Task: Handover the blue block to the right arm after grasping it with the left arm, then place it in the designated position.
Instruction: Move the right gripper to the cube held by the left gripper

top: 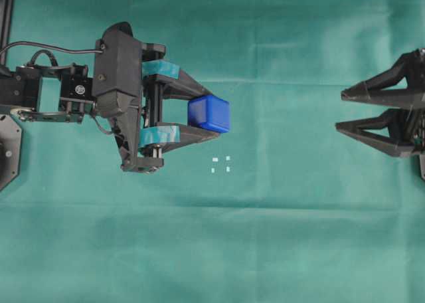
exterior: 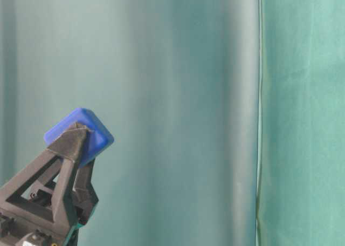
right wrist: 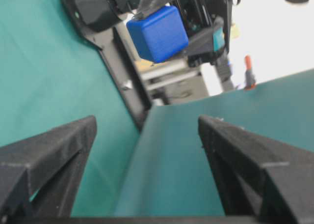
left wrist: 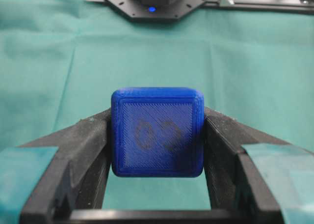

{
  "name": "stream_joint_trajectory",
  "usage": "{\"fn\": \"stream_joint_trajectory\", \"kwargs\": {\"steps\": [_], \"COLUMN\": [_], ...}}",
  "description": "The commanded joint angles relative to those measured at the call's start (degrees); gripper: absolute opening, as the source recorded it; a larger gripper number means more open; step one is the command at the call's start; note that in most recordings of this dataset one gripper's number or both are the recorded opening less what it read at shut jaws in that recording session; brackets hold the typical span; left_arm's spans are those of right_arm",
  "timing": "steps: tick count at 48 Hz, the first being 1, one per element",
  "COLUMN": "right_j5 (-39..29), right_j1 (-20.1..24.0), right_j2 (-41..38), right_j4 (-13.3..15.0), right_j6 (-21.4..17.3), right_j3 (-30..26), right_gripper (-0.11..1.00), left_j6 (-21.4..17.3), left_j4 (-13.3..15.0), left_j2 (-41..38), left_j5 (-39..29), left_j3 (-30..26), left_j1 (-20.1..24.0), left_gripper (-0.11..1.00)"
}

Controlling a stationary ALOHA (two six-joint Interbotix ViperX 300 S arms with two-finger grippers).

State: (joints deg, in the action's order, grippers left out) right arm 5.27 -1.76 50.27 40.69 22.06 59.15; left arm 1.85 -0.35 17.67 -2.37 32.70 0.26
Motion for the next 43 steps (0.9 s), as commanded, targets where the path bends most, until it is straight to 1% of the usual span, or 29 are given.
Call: {"fn": "stream_joint_trajectory", "kwargs": {"steps": [1, 6, 13, 18, 43], "right_j5": [0.44, 0.44, 0.35, 0.44, 0.62], "right_j1": [0.00, 0.00, 0.00, 0.00, 0.00], "right_j2": [-0.26, -0.09, -0.18, -0.18, -0.26], "right_j4": [3.34, 6.86, 8.70, 9.05, 9.05], "right_j6": [0.88, 2.20, 2.64, 2.64, 2.64], "right_j3": [-1.67, -1.76, -2.29, -2.46, -2.55], "right_gripper": [0.91, 0.91, 0.91, 0.91, 0.91], "left_j6": [0.09, 0.09, 0.18, 0.18, 0.18], "left_j4": [0.09, 0.09, 0.09, 0.18, 0.18], "left_j2": [1.14, 1.05, 1.14, 1.14, 1.14], "left_j5": [0.53, 0.53, 0.53, 0.53, 0.53], "left_j3": [-0.70, -0.70, -0.70, -0.70, -0.70], "left_j1": [0.18, 0.18, 0.18, 0.18, 0.18], "left_gripper": [0.47, 0.47, 0.47, 0.47, 0.47]}}
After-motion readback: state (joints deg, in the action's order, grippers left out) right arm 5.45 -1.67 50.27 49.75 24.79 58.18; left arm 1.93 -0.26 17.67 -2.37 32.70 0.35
